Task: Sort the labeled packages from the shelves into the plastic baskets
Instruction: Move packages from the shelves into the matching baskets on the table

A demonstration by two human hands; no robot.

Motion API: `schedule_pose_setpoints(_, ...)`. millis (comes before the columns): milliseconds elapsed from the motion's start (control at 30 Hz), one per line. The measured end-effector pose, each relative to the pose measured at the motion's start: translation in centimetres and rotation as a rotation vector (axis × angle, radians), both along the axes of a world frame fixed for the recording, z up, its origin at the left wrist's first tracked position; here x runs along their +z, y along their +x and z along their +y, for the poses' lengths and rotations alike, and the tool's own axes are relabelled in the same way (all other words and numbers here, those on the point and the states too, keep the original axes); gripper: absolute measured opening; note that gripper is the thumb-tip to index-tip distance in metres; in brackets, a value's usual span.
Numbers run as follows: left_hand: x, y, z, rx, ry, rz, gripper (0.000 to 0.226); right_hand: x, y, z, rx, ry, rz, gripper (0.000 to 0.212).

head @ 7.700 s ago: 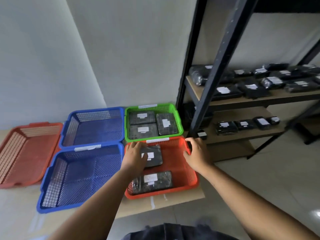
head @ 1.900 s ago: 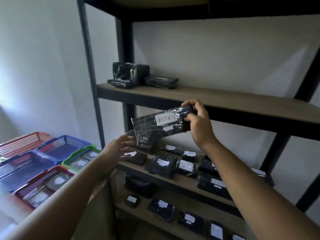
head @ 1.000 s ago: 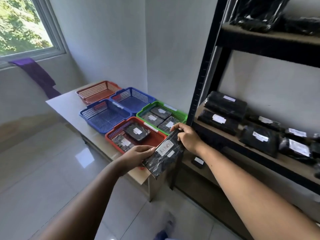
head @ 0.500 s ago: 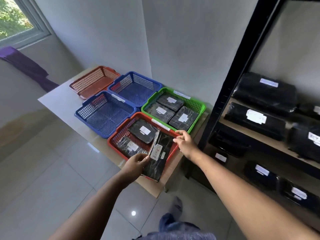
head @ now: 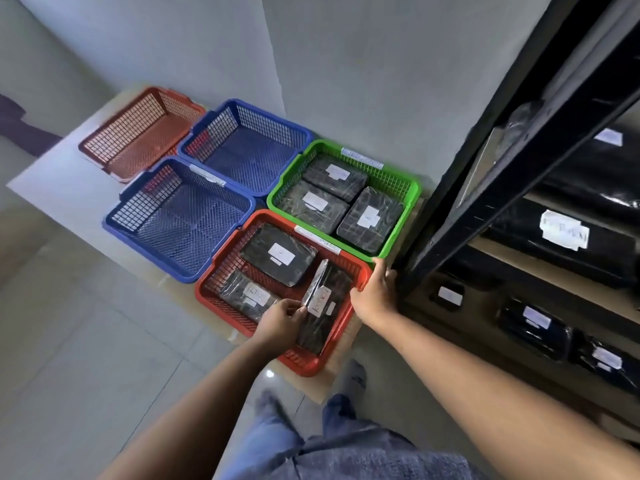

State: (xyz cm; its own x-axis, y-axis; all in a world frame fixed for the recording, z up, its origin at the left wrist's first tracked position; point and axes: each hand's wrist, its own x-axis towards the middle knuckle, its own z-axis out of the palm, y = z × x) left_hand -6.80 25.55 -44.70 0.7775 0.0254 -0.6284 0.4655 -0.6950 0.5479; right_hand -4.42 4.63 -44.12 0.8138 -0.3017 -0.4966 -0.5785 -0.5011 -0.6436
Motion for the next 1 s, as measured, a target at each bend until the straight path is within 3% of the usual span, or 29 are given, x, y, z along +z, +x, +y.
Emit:
schedule_pose_setpoints(333, -1.6, 1.9, -0.2, -0.276, 0.178, -0.104, 0.024, -2.7, -1.0, 2.0, -0.157, -0.007, -0.055, 0.075)
schedule_pose_setpoints(1000, -3.1, 3.1, 0.6, -0.437, 0.132, -0.232, 0.024, -3.9, -2.3, 3.5, -0.236, -0.089, -0.044, 0.079)
